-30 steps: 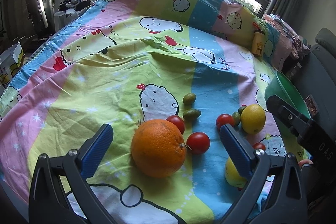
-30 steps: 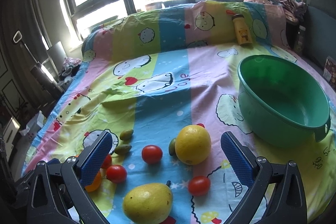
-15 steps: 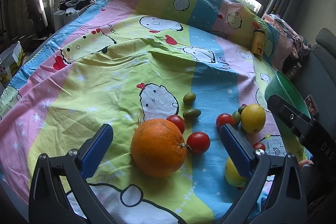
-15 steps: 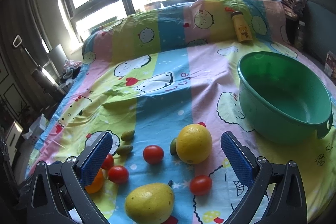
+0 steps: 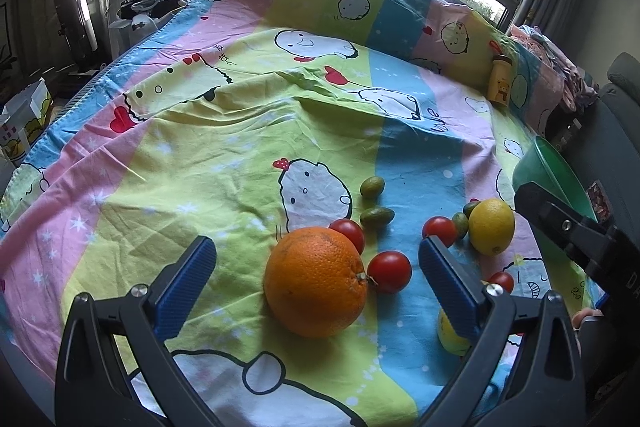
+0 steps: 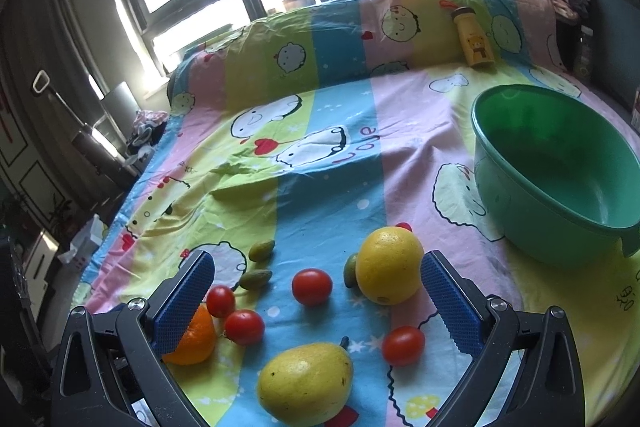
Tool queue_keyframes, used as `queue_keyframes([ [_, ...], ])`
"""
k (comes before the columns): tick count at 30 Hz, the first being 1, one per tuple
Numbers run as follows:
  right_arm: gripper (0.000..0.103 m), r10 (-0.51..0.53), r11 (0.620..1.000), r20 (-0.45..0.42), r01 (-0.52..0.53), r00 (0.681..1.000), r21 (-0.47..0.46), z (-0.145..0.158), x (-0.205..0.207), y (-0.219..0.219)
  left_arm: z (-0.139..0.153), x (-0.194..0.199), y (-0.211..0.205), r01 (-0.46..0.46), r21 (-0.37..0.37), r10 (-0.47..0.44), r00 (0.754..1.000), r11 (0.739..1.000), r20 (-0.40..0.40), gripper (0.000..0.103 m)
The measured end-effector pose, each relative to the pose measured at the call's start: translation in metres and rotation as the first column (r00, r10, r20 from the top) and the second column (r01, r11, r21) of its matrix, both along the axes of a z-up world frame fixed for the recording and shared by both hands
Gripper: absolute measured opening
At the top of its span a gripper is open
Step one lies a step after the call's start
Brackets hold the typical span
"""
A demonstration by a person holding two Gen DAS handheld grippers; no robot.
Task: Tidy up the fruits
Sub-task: 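Lower the right gripper onto the large orange and close on it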
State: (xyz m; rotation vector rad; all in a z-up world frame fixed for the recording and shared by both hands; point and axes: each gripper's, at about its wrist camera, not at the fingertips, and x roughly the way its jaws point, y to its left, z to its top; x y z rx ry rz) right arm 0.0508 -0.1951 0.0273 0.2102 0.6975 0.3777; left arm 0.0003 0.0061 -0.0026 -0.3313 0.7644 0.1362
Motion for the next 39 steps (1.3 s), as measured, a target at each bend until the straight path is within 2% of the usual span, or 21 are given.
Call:
queue_keyframes([
  [4,0.103,0.007,1.0,-0.004,-0.007,1.0,-0.003,0.001,-0.003,0.0,0.0,-0.002,-0.001,-0.008,0.015,0.008,1.0,1.0,-0.005,0.101],
  [13,0.103,0.025,0.999,-0.061,-0.023,0.998,0.037,0.0,-0.002,-0.006,0.004,-0.004,0.001,0.015,-0.041,-0.016,1.0,0.999,-0.024,0.095],
  [16,0.102,0.05,0.997,-0.088,-0.045,0.995,0.067,0.0,-0.002,-0.006,0.005,-0.005,0.003,0.027,-0.075,-0.031,0.998,0.997,-0.05,0.09],
  [18,0.098,0.081,0.993,-0.117,-0.071,0.99,0.091,-0.001,-0.002,-0.005,0.007,-0.007,0.007,0.038,-0.119,-0.044,0.998,0.992,-0.047,0.078],
  [22,0.083,0.16,0.981,-0.175,-0.138,0.971,0.135,-0.005,0.003,0.006,0.007,-0.009,0.016,0.045,-0.2,-0.055,0.998,0.979,-0.042,0.072],
  [25,0.074,0.236,0.961,-0.227,-0.193,0.945,0.197,-0.01,0.008,0.017,0.005,-0.01,0.019,0.043,-0.222,-0.057,0.997,0.974,-0.059,0.068],
  [30,0.074,0.342,0.926,-0.34,-0.252,0.876,0.281,-0.017,0.022,0.039,0.004,-0.01,0.016,0.07,-0.237,-0.092,0.992,0.969,-0.081,0.065],
  [33,0.074,0.383,0.918,-0.385,-0.3,0.839,0.259,-0.016,0.033,0.059,0.004,-0.009,0.014,0.064,-0.208,-0.087,0.991,0.976,-0.104,0.065],
  [39,0.074,0.476,0.879,-0.449,-0.423,0.756,0.218,-0.026,0.048,0.1,0.002,-0.008,0.012,0.064,-0.164,-0.087,0.987,0.984,-0.136,0.065],
])
